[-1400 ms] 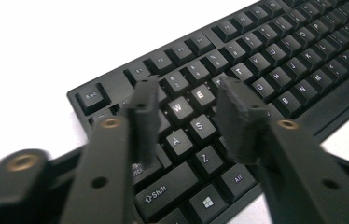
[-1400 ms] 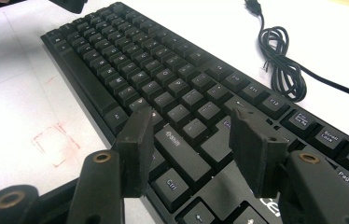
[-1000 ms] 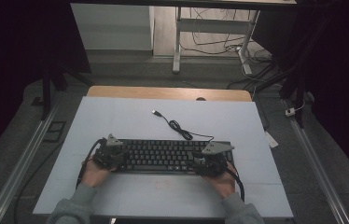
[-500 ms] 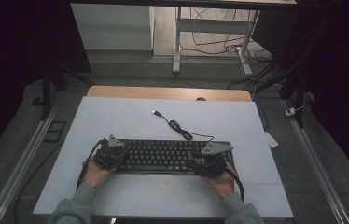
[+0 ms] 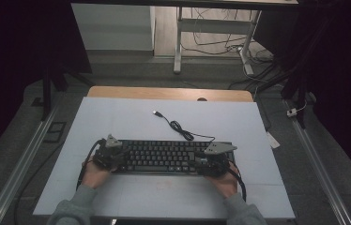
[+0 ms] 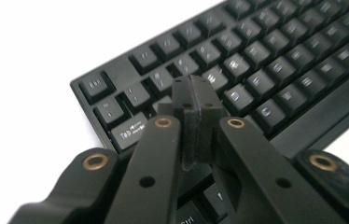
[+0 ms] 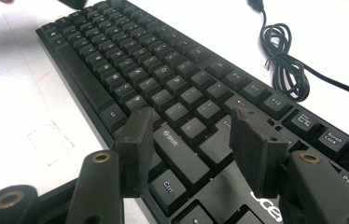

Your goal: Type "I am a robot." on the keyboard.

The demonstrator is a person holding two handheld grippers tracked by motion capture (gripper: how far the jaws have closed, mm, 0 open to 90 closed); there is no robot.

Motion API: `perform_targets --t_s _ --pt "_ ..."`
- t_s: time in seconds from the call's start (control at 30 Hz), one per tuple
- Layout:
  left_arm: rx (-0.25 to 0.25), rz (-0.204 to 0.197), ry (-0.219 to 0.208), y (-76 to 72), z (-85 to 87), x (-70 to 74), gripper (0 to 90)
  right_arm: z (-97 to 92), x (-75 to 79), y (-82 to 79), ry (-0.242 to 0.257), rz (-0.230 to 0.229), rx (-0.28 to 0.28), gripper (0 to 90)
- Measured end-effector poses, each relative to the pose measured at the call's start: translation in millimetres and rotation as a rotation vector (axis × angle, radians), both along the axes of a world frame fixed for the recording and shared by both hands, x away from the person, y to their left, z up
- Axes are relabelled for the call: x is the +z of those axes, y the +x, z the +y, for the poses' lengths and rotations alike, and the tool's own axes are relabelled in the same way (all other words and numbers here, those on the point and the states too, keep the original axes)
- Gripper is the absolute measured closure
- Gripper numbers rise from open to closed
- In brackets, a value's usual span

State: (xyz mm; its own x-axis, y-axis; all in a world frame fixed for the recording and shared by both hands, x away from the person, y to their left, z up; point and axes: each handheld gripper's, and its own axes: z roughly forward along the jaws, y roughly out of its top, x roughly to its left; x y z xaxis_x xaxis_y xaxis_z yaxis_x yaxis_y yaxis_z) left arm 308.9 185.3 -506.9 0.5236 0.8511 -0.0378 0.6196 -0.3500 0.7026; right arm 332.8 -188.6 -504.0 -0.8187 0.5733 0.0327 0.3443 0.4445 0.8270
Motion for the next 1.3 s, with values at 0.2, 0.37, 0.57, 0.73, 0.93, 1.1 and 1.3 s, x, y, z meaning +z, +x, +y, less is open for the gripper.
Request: perform_targets --t_s 0.2,0.37,0.57,0.73,0.93,1.1,1.3 --pt "-0.012 -0.032 -0.094 -9.2 7.6 10.6 72.0 -0.4 -0.3 0.2 0.000 0.001 0.002 49.3" --pt "0.010 -0.042 -0.109 -14.5 8.8 14.6 49.8 -1.5 0.0 0.8 -0.009 -0.002 -0.002 49.0" --pt "-0.008 -0.035 -0.112 -16.8 8.9 15.9 36.6 -2.6 -0.2 1.6 -0.008 -0.001 -0.002 48.9" --pt "-0.011 -0.029 -0.104 -16.6 9.1 15.3 29.2 -2.2 -0.8 1.6 -0.011 -0.001 -0.008 49.0" --pt "-0.006 -0.027 -0.098 -16.2 8.4 14.5 27.1 -1.8 -1.0 1.6 -0.017 -0.003 -0.008 48.9" --pt "-0.011 -0.020 -0.089 -15.5 7.3 12.5 26.7 -0.7 -1.7 1.4 -0.014 0.001 -0.003 48.9" --pt "-0.014 -0.013 -0.073 -15.3 5.4 9.8 26.6 1.8 0.2 0.0 -0.016 -0.006 -0.006 48.9"
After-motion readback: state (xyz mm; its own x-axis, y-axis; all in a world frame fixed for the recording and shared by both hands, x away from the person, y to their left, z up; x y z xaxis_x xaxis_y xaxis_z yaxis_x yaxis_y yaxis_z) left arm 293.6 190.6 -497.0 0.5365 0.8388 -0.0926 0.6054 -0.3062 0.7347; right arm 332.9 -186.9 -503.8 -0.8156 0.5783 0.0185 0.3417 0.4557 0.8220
